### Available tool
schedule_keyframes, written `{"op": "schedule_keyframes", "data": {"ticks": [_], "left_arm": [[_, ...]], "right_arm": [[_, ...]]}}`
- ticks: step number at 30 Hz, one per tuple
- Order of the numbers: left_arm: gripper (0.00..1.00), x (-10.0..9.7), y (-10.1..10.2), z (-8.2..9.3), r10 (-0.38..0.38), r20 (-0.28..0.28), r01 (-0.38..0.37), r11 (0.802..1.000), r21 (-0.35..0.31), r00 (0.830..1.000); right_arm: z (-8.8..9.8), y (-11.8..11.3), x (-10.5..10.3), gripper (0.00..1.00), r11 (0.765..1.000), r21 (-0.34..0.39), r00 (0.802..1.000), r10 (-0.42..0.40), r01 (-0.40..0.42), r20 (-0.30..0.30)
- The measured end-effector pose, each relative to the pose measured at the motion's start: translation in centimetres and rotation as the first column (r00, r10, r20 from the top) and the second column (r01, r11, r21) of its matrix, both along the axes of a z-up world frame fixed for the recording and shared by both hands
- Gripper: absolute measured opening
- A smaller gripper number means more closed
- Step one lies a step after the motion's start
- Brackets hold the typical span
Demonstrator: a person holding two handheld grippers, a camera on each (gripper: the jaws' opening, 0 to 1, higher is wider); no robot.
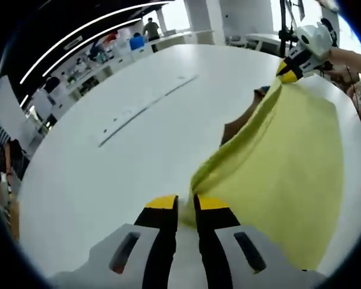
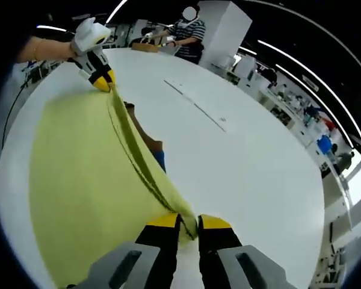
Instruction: Fold the garment on the visible template until the final outline fits inside the template.
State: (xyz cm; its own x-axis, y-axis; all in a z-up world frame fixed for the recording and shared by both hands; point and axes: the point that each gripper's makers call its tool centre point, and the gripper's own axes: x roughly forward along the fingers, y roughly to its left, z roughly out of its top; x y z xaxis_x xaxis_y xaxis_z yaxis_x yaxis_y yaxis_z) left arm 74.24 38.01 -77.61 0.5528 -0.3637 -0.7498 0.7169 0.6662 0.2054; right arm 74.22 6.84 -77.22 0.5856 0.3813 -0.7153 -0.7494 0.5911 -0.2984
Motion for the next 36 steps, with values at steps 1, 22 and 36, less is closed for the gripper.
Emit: {"op": "schedule_keyframes", "data": {"ticks": [1,22,36], "left_arm": [[0.1,-0.1,0.0,0.0,-0.013,0.001,0.013,1.0,0.01,1.0],[0.02,0.3,-0.5,0.1,0.01,-0.021,-0.012,0.994,-0.107,1.0],[0.09,1.4,0.8,1.7,0.149,-0.055,-0.158,0.959,-0.236,0.987]], "right_arm": [[0.2,0.2,-0.1,0.14,1.0,0.008,1.0,0.005,-0.005,0.002],[-0.3,-0.5,1.7,0.0,1.0,-0.009,0.999,-0.009,0.009,0.041],[-0.2,-1.3,2.7,0.0,0.963,0.163,0.976,-0.213,0.216,-0.036]]}}
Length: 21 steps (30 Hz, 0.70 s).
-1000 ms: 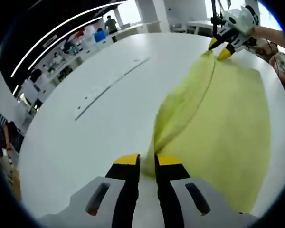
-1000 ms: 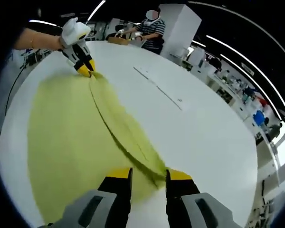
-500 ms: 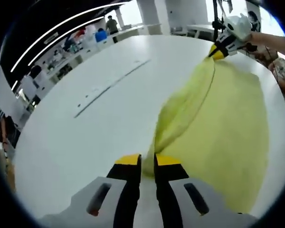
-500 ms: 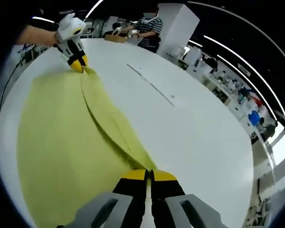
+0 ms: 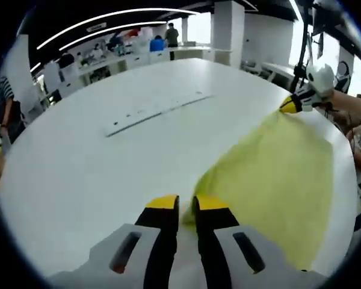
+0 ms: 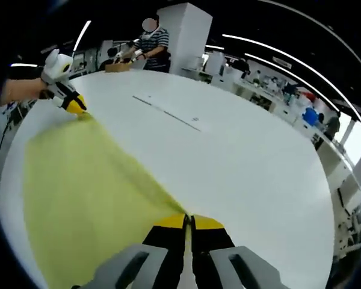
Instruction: Fold the garment on the visible template until the final outline fits inside the template.
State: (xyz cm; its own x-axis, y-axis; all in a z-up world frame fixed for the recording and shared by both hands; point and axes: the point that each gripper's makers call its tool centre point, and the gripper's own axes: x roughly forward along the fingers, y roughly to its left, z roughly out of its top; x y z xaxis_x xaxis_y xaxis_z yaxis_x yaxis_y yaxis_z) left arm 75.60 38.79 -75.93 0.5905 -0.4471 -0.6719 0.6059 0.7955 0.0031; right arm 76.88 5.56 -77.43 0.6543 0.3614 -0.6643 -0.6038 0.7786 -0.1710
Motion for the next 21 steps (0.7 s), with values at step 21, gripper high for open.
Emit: {"op": "schedule_keyframes", "data": {"ticks": [21], "left_arm": [[0.21,-0.3,1.4,1.0,0.088,0.017,-0.088,0.996,0.008,0.996]], "right_arm": [[0.5,-0.2,-1.9,0.19,0.995,0.053,0.994,-0.084,0.088,-0.076]]}}
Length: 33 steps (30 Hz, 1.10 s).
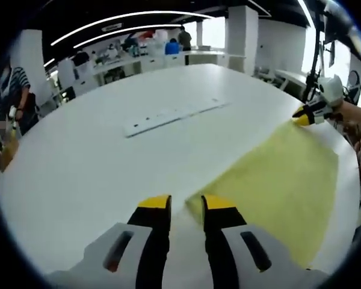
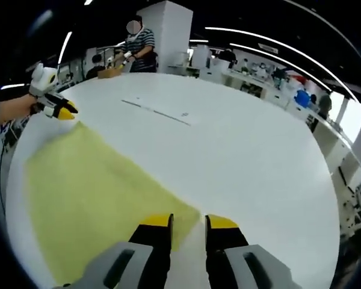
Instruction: Fold the garment on the visible template until the final outline fits inside the template.
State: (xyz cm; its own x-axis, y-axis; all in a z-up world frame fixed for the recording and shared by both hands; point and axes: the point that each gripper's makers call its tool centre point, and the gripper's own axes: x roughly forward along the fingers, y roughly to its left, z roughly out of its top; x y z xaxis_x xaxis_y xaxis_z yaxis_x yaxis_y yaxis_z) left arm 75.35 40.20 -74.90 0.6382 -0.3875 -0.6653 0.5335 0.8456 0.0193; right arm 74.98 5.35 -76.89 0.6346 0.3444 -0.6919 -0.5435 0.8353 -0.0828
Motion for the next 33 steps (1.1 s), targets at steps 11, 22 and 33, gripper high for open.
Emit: {"op": "schedule_keyframes", "data": {"ticks": [11,22,33], "left_arm": [[0.4,-2.8,-0.3,1.4,-0.019,-0.013,0.018,0.996,-0.086,1.0],[0.57,-6.8,-0.3,2.3,-0.053,0.005,0.053,0.99,-0.133,0.999],[0.58,-11.4,-0.6,1.7,-0.066,-0.034,0.057,0.974,-0.218,0.997]], "right_arm": [[0.9,0.7,-3.7,0.44,0.999,0.04,0.996,0.024,-0.021,-0.086],[2.1,1.5,-7.8,0.54,0.977,0.212,0.988,0.002,0.031,-0.154],[1.8,1.2,-11.3,0.55,0.963,0.266,0.979,0.02,0.035,-0.202]]}}
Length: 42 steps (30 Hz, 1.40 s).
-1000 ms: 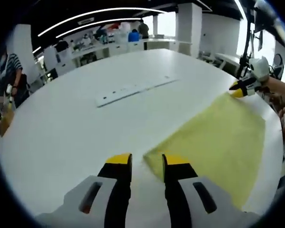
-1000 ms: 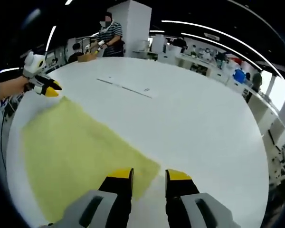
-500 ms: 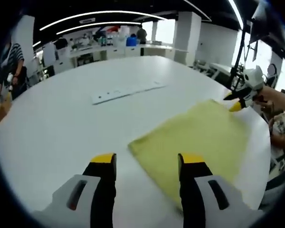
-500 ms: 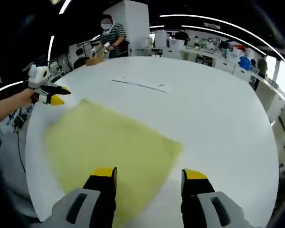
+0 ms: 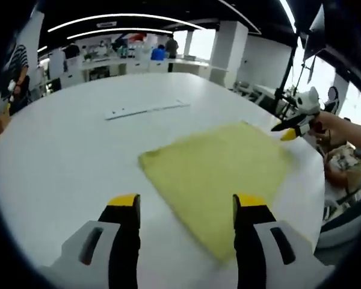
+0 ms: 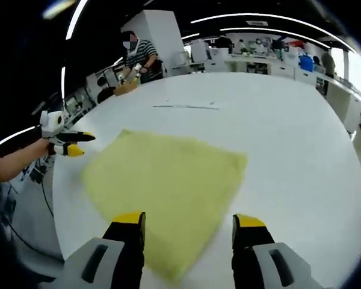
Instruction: Fold the garment on the visible template until the final outline fits inside the template.
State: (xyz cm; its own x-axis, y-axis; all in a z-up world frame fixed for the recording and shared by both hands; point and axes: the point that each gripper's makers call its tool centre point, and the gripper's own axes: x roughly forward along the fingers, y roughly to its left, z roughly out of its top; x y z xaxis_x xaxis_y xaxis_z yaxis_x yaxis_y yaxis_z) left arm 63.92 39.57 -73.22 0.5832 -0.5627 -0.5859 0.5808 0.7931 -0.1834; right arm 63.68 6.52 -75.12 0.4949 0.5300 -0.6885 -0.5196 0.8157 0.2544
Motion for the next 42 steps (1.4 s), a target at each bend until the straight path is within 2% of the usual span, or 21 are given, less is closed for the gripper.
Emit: {"op": "schedule_keyframes", "data": {"ticks": [5,7,11,14,18,24,28,35,37,42], "left_arm": [[0.55,-1.7,0.0,-0.1,0.031,-0.025,-0.032,0.997,-0.076,0.999],[0.54,-2.2,0.0,-0.4,0.037,-0.038,-0.04,0.995,-0.086,0.999],[0.44,-3.6,-0.3,-1.4,0.021,-0.062,-0.025,0.997,-0.068,0.998],[0.43,-4.2,-0.3,-2.1,0.038,-0.093,-0.045,0.996,-0.081,0.995],[0.37,-5.0,-0.5,-2.8,0.045,-0.121,-0.055,0.995,-0.086,0.992],[0.3,-5.5,-0.4,-3.7,0.072,-0.144,-0.087,0.991,-0.1,0.987],[0.24,-6.1,-0.5,-4.2,0.066,-0.176,-0.087,0.99,-0.113,0.982],[0.13,-6.4,-0.6,-4.5,0.062,-0.213,-0.093,0.986,-0.136,0.975],[0.11,-6.5,-0.6,-4.6,0.045,-0.195,-0.067,0.992,-0.107,0.98],[0.04,-6.7,-0.6,-4.5,0.066,-0.215,-0.096,0.986,-0.133,0.974]], "right_arm": [[-0.2,-0.1,-1.5,0.53,1.0,0.01,1.0,-0.005,0.005,-0.01],[-0.5,-0.3,-2.0,0.53,1.0,0.004,1.0,-0.003,0.003,-0.014],[-0.8,-0.5,-2.9,0.48,1.0,0.012,1.0,-0.016,0.016,-0.021],[-1.3,-0.8,-3.4,0.4,1.0,-0.003,0.999,-0.024,0.024,-0.021],[-1.7,-1.2,-4.1,0.38,0.999,-0.011,0.999,-0.035,0.035,-0.034],[-2.1,-1.4,-5.2,0.3,0.997,0.038,0.996,-0.066,0.069,-0.059],[-2.4,-1.4,-5.9,0.2,0.994,0.063,0.994,-0.082,0.087,-0.077],[-2.5,-1.3,-6.3,0.06,0.994,0.07,0.994,-0.085,0.09,-0.074],[-2.6,-1.3,-6.4,0.03,0.993,0.073,0.993,-0.089,0.095,-0.079],[-2.9,-1.5,-6.6,0.0,0.993,0.064,0.992,-0.095,0.1,-0.08]]}}
